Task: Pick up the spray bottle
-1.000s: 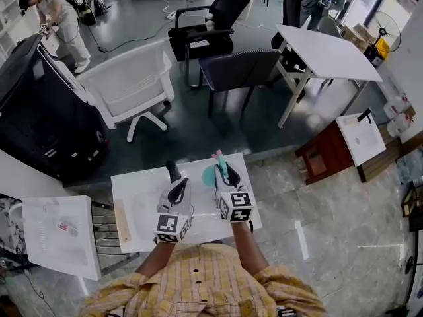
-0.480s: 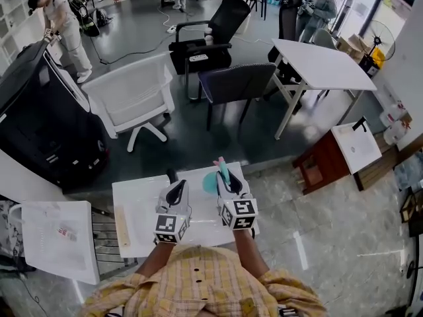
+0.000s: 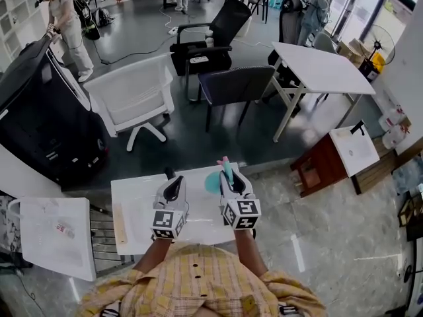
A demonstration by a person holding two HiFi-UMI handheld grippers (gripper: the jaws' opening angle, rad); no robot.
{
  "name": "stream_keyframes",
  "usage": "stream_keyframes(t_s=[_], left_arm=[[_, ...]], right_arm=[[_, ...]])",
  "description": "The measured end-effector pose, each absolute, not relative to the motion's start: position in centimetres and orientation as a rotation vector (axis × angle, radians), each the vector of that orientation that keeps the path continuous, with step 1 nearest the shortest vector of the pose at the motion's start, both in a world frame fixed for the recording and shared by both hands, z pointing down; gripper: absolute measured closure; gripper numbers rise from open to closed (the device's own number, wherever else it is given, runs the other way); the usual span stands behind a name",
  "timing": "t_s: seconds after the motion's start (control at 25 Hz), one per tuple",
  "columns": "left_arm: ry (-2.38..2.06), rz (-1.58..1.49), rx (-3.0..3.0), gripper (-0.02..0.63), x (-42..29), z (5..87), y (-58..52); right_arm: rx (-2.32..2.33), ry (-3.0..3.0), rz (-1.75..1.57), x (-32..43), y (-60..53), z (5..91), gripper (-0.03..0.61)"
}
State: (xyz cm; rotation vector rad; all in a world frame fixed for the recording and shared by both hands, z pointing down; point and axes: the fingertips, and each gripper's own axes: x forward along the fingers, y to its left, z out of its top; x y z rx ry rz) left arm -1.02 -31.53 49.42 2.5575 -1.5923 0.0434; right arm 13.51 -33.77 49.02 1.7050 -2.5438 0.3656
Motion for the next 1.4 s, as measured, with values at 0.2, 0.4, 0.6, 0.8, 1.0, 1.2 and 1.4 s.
stream_keyframes(t_s=[0.2, 0.4, 0.6, 0.8, 1.0, 1.2, 1.4], left_arm=[[-1.592, 0.038, 2.568, 0.614, -0.7, 48.9, -31.5], [-1.596, 0.04, 2.576, 0.614, -0.6, 48.7, -31.2], [-1.604, 0.047, 2.56, 0.615, -1.2, 48.8, -31.3], [-1.611, 0.044, 2.562, 0.615, -1.2, 48.8, -31.2], [-1.611, 0.039, 2.561, 0.614, -1.3, 48.9, -31.2], [-1.611, 0.038, 2.562, 0.614, -1.4, 48.8, -31.1], [-1.611, 0.044, 2.552, 0.614, -1.4, 49.0, -31.2]], right_arm=[[1.707, -2.551, 0.367, 13.7, -33.7, 48.7, 0.478], [1.715, -2.548, 0.353, 13.8, -33.4, 48.5, 0.479], [1.718, -2.55, 0.341, 13.6, -33.4, 48.0, 0.479], [1.719, -2.557, 0.334, 13.7, -33.3, 47.8, 0.479], [1.719, -2.554, 0.334, 13.6, -33.3, 48.0, 0.479], [1.723, -2.552, 0.335, 13.7, -33.2, 47.9, 0.479], [1.723, -2.548, 0.345, 13.7, -33.3, 48.1, 0.479]])
